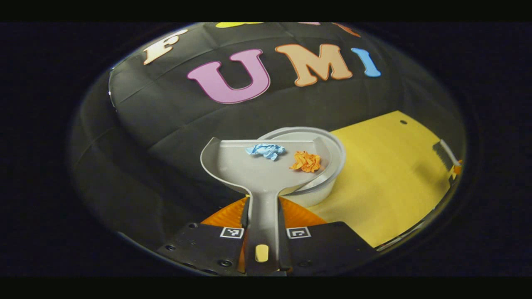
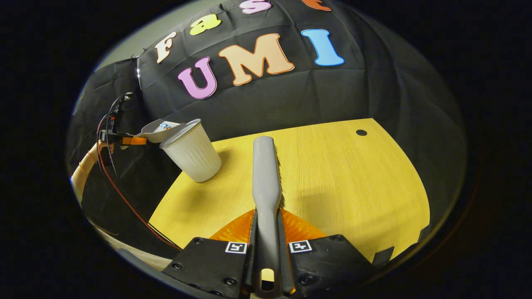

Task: Pick up the small broom and dustpan from the desktop, sweep the trash into the dustpan with the broom, and then empty the trash into the garbage bin.

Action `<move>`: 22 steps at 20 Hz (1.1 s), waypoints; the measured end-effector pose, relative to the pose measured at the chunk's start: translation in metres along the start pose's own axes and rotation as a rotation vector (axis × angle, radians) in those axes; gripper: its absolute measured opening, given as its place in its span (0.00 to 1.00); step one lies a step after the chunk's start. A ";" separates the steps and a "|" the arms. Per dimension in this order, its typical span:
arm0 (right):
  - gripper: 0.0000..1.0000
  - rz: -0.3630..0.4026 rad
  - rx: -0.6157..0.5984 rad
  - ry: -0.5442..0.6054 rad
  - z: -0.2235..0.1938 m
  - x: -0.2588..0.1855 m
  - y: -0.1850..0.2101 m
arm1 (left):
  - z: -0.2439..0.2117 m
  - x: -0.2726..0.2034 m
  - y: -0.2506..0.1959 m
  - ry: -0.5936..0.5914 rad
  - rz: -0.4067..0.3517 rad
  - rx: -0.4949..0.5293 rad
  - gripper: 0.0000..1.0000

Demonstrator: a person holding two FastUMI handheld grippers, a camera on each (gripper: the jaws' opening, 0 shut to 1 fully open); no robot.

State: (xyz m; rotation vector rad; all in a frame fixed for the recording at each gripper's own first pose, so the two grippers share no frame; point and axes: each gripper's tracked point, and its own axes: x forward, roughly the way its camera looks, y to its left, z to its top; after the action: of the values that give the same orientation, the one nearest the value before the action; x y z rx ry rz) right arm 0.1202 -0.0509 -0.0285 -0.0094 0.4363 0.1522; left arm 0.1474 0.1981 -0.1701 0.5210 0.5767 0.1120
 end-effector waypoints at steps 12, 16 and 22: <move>0.21 -0.029 0.031 -0.020 0.001 -0.003 -0.009 | -0.003 -0.003 0.039 0.131 0.140 0.468 0.22; 0.21 -0.028 0.040 -0.021 0.002 -0.006 -0.014 | 0.001 -0.008 0.035 0.152 0.167 0.552 0.23; 0.21 -0.013 0.040 -0.024 0.003 -0.010 -0.020 | 0.015 -0.029 0.047 0.144 0.239 0.603 0.23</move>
State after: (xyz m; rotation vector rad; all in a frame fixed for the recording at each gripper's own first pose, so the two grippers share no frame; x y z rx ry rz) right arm 0.1154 -0.0716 -0.0217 0.0289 0.4154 0.1305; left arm 0.1329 0.2253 -0.1217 1.1763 0.6872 0.2052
